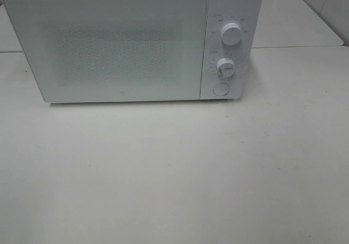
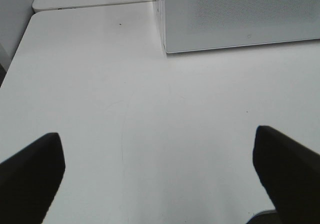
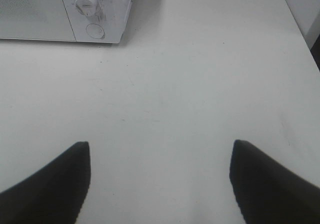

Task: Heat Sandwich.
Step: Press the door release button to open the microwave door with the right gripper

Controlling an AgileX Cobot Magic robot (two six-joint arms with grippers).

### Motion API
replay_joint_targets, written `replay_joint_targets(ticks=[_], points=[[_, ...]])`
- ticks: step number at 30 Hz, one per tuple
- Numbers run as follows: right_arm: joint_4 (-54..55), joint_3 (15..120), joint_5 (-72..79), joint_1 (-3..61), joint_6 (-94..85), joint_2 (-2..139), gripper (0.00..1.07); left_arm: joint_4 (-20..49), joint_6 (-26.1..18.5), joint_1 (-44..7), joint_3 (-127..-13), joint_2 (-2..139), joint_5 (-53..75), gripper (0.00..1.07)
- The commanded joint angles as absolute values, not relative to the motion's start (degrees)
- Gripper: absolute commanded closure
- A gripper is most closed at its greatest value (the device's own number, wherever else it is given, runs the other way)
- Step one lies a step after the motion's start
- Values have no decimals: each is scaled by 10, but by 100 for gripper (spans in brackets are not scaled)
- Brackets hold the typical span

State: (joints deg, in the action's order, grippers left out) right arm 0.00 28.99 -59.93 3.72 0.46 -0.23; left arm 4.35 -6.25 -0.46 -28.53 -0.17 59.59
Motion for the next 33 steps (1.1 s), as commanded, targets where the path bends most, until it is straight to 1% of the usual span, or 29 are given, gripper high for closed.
replay_joint_targets(ticks=[1,7,19,30,33], points=[[0,289,-594,33,6,-17,32,48,-58,-6,-284,-17,595,9],[6,304,-567,33,6,3,32,48,-58,-6,-284,-17,595,9],[5,306,-380,33,6,137,31,48,-58,-6,-284,-17,595,9],[6,278,-266,33,7,240,31,48,-58,-6,-284,-17,595,9],[6,273,-222,33,9,286,31,48,-58,-6,-284,-17,595,9]])
